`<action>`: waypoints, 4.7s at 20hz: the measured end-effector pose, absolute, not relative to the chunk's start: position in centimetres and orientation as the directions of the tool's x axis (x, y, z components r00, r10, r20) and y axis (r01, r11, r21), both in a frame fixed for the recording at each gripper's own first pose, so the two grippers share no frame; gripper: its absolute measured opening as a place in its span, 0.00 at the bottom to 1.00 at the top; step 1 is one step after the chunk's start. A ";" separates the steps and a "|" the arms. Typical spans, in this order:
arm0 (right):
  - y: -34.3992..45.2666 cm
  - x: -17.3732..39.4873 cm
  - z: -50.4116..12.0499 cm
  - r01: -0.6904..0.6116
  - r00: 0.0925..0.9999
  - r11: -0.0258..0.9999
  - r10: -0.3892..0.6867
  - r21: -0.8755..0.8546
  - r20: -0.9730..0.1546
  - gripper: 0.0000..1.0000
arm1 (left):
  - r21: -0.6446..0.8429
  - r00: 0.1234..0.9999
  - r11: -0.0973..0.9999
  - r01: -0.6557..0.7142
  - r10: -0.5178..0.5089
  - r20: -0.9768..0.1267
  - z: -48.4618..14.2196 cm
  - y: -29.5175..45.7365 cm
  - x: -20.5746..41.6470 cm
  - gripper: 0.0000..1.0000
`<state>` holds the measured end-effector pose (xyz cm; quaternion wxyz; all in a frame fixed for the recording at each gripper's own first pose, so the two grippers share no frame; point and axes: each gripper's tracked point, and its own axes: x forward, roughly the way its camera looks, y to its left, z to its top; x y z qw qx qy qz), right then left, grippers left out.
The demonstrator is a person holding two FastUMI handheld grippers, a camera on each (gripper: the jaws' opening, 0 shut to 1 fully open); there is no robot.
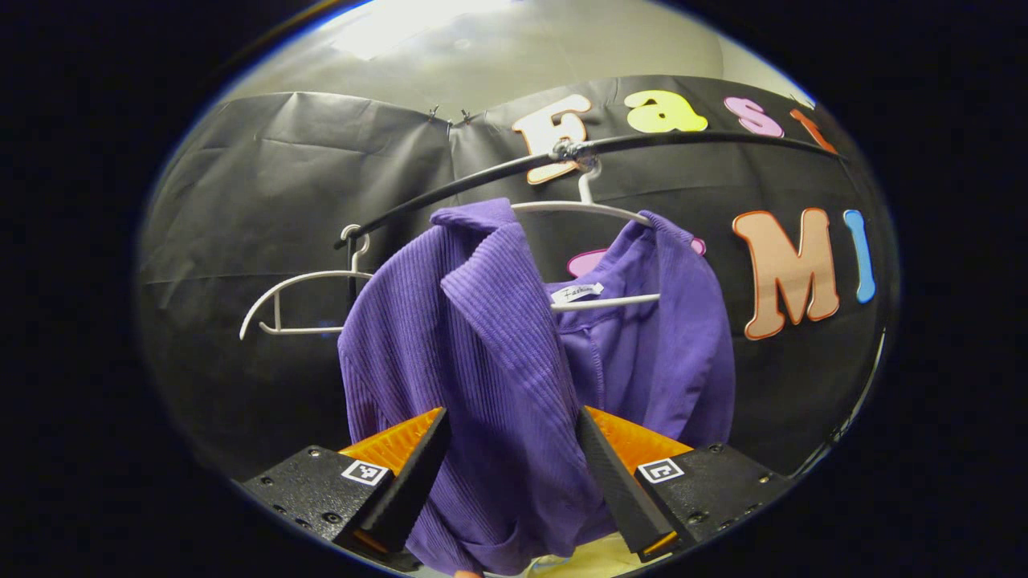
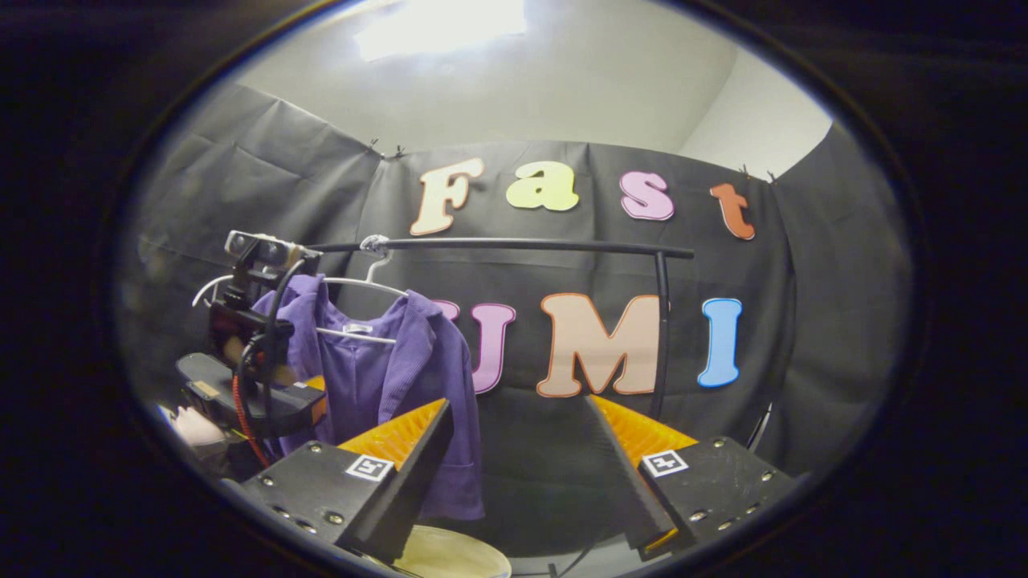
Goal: Grasp the clothes on the hanger with both hands and then place them into the laundry hamper below.
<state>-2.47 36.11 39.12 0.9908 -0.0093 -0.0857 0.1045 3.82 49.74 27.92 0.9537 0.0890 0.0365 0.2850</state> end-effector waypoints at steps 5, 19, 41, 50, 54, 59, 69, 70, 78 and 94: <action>36.9 -1.8 38.8 -0.188 0.970 0.981 0.192 -0.040 0.152 0.97 | 0.173 0.825 0.817 -0.550 0.563 -0.040 27.6 52.1 5.6 0.70; 42.0 1.0 36.1 -0.161 0.986 0.987 0.161 -0.007 0.044 0.99 | 0.158 0.871 0.879 -0.451 0.472 -0.140 27.5 53.1 5.3 0.00; 56.5 11.4 35.1 -0.485 0.873 0.871 0.487 0.076 -0.006 0.97 | 0.143 0.814 0.824 -0.548 0.564 -0.134 31.1 53.6 0.2 0.00; 60.9 16.2 32.5 -0.463 0.882 0.884 0.467 0.060 -0.065 0.94 | 0.159 0.804 0.809 -0.566 0.584 -0.111 33.2 54.1 -1.1 0.00; 60.3 16.7 31.7 -0.424 0.898 0.903 0.429 0.065 -0.100 0.66 | 0.172 0.787 0.786 -0.594 0.612 -0.082 35.0 55.3 -2.3 0.00; 57.1 17.8 32.6 -0.331 0.940 0.943 0.331 0.008 -0.081 0.03 | 0.149 0.794 0.791 -0.593 0.605 -0.053 37.6 55.3 -3.1 0.00; 51.0 20.9 39.4 -0.170 0.982 0.982 0.175 -0.077 0.068 0.07 | 0.073 0.793 0.790 -0.609 0.607 0.043 44.4 56.8 -4.6 0.02; 50.7 21.5 40.0 -0.160 0.983 0.984 0.166 -0.077 0.078 0.07 | 0.070 0.792 0.789 -0.611 0.608 0.055 44.9 57.2 -4.6 0.00; 49.1 25.6 41.9 -0.102 0.988 0.992 0.110 -0.073 0.107 0.07 | 0.030 0.720 0.719 -0.694 0.691 0.064 45.2 63.1 -5.8 0.00; 46.6 29.6 35.9 -0.055 0.998 0.983 0.058 -0.177 0.012 0.07 | 0.111 0.666 0.672 -0.732 0.740 -0.094 36.0 65.9 -4.8 0.00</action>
